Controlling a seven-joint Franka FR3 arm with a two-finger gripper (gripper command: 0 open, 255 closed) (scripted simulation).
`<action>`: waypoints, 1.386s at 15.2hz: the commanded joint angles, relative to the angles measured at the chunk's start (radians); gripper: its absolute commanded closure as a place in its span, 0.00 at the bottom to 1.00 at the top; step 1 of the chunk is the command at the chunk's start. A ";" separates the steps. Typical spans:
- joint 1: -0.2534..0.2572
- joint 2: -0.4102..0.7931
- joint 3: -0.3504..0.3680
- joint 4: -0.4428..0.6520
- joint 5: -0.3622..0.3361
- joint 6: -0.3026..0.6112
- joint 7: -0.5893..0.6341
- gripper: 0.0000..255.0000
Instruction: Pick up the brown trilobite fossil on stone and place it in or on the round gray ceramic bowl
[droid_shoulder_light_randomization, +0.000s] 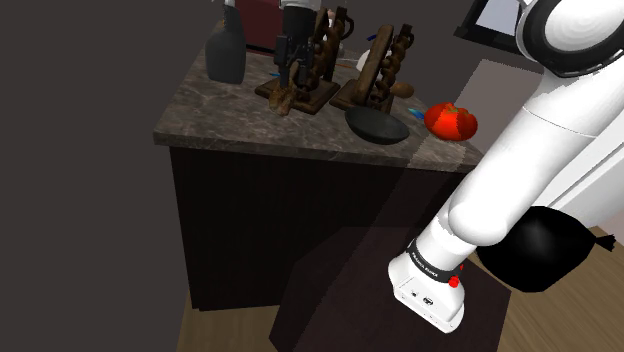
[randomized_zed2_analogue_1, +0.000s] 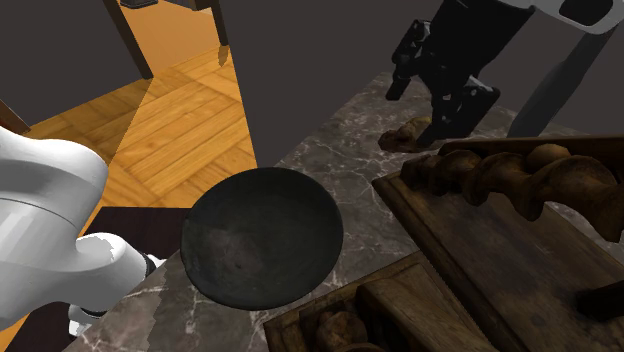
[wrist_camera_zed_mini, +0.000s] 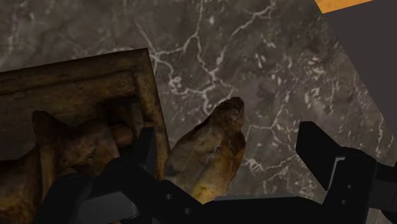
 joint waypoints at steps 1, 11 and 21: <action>-0.001 0.005 -0.001 -0.008 0.000 0.000 -0.001 0.00; -0.001 0.002 -0.001 -0.017 0.000 0.007 -0.003 1.00; -0.049 -0.257 0.194 -0.524 -0.483 0.905 0.564 0.00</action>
